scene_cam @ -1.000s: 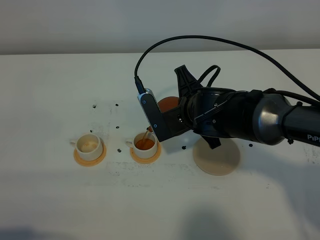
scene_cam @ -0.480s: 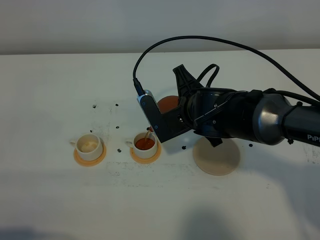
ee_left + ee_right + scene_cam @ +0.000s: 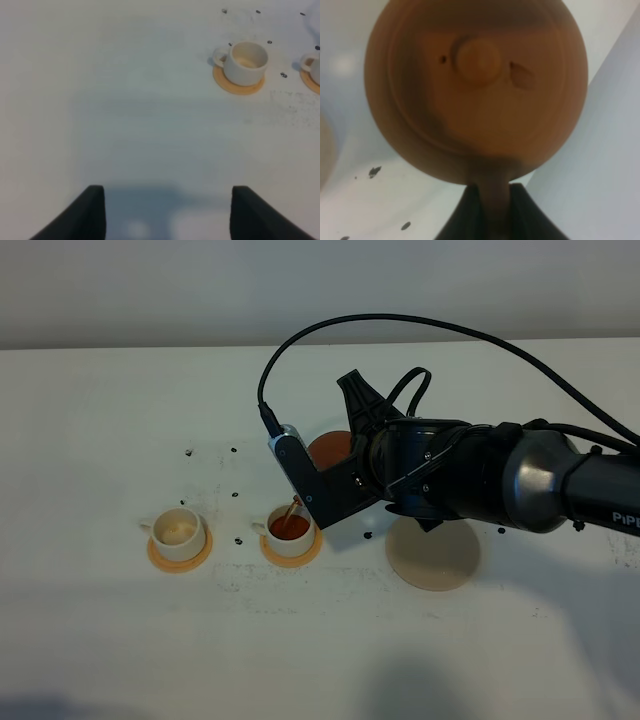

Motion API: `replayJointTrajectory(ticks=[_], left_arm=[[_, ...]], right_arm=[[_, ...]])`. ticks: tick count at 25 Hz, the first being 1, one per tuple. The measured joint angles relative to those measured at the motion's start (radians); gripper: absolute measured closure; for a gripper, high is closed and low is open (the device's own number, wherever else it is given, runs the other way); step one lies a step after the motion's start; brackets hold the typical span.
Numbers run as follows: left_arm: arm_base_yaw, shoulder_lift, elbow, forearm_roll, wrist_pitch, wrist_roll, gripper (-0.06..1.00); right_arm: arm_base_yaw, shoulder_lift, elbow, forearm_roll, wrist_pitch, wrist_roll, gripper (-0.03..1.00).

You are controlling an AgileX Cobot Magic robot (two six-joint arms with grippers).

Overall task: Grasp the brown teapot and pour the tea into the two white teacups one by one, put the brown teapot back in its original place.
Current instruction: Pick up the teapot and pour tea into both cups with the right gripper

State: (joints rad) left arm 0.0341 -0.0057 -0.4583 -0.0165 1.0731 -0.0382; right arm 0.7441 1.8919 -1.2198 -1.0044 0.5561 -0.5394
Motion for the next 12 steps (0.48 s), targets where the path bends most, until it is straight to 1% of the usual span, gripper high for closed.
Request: replayJointTrajectory(ticks=[12], left_arm=[[0.000, 0.000, 0.000, 0.000, 0.000, 0.000, 0.41]], right_arm=[[0.000, 0.000, 0.000, -0.030, -0.001, -0.004, 0.84]])
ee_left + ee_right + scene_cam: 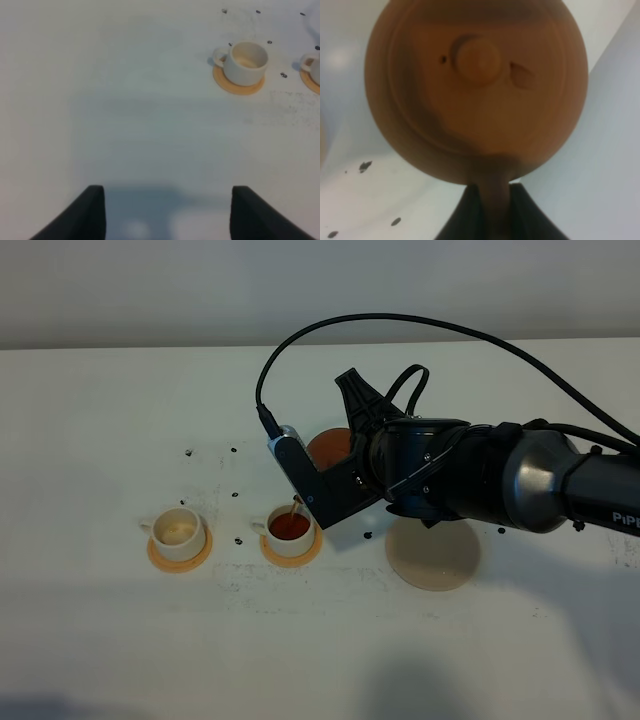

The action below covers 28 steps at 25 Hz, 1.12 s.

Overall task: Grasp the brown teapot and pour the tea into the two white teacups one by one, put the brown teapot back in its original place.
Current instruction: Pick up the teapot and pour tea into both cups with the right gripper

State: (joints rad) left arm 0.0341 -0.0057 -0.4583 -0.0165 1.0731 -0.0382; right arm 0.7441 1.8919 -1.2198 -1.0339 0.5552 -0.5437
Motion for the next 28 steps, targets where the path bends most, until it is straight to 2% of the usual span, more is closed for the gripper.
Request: replayJointTrajectory(ticks=[15, 23, 28], left_arm=[[0.000, 0.000, 0.000, 0.000, 0.000, 0.000, 0.41], [0.000, 0.000, 0.000, 0.000, 0.000, 0.000, 0.41], [0.000, 0.000, 0.000, 0.000, 0.000, 0.000, 0.41]], right_arm=[[0.000, 0.000, 0.000, 0.061, -0.009, 0.001, 0.84], [0.000, 0.000, 0.000, 0.233, -0.008, 0.001, 0.84], [-0.001, -0.001, -0.011, 0.276, 0.004, 0.009, 0.84]])
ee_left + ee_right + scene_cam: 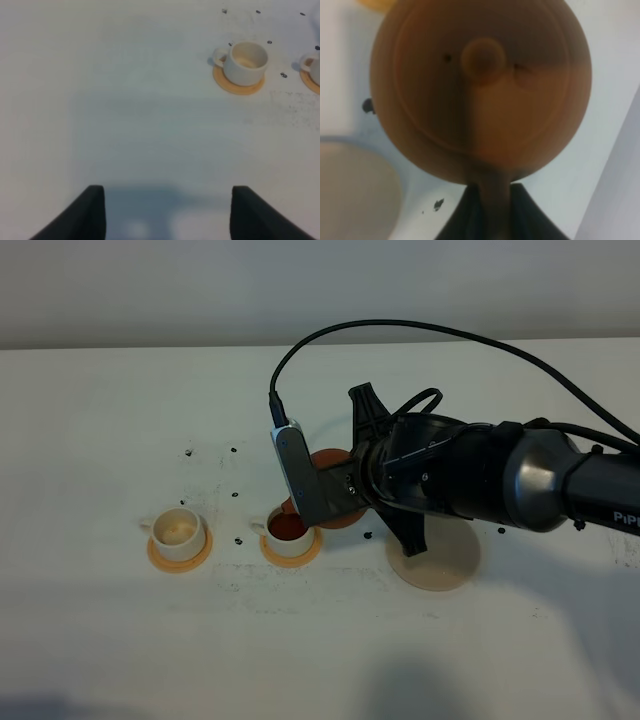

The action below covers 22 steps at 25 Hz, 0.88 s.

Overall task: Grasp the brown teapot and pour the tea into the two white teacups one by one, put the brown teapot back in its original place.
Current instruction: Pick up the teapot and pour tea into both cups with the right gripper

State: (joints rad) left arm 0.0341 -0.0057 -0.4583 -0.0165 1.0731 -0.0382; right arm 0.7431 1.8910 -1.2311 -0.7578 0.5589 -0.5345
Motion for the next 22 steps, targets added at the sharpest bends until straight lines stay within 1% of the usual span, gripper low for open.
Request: replayJointTrajectory(ticks=[2, 5, 8, 11, 13, 15, 18, 22], left_arm=[[0.000, 0.000, 0.000, 0.000, 0.000, 0.000, 0.41], [0.000, 0.000, 0.000, 0.000, 0.000, 0.000, 0.41], [0.000, 0.000, 0.000, 0.000, 0.000, 0.000, 0.41], [0.000, 0.000, 0.000, 0.000, 0.000, 0.000, 0.41], [0.000, 0.000, 0.000, 0.000, 0.000, 0.000, 0.41], [0.000, 0.000, 0.000, 0.000, 0.000, 0.000, 0.41], [0.000, 0.000, 0.000, 0.000, 0.000, 0.000, 0.41], [0.000, 0.000, 0.000, 0.000, 0.000, 0.000, 0.41]], right_arm=[[-0.003, 0.000, -0.025, 0.034, 0.007, 0.006, 0.84], [-0.016, -0.007, -0.078, 0.132, 0.010, 0.007, 0.84], [-0.038, -0.008, -0.125, 0.291, 0.011, 0.007, 0.84], [-0.073, -0.008, -0.139, 0.443, 0.016, -0.008, 0.84], [-0.099, -0.005, -0.140, 0.519, 0.030, -0.023, 0.84], [-0.124, 0.007, -0.140, 0.563, 0.048, -0.029, 0.84], [-0.145, 0.036, -0.140, 0.601, 0.063, -0.030, 0.84], [-0.160, 0.062, -0.140, 0.629, 0.063, -0.020, 0.84]])
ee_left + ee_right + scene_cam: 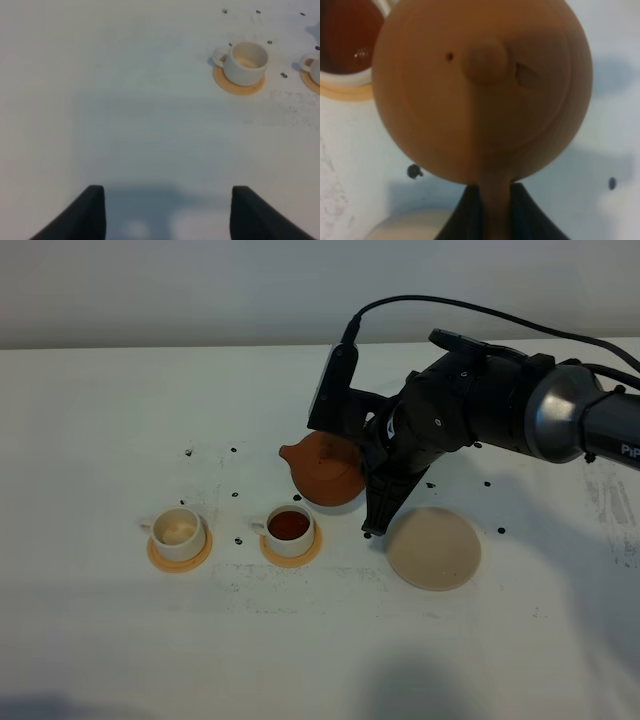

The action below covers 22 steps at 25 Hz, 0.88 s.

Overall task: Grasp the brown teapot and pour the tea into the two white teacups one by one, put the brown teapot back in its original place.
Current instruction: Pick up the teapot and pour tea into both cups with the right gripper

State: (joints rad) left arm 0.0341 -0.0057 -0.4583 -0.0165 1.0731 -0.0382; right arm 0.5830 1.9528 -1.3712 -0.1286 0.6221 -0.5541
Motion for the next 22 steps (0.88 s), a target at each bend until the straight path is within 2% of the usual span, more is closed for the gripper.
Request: replayJointTrajectory(ticks=[13, 22], left_arm=[[0.000, 0.000, 0.000, 0.000, 0.000, 0.000, 0.41], [0.000, 0.000, 0.000, 0.000, 0.001, 0.000, 0.41]], right_arm=[[-0.043, 0.082, -0.001, 0.026, -0.062, 0.008, 0.84], [-0.045, 0.112, -0.023, 0.015, -0.046, 0.009, 0.84]])
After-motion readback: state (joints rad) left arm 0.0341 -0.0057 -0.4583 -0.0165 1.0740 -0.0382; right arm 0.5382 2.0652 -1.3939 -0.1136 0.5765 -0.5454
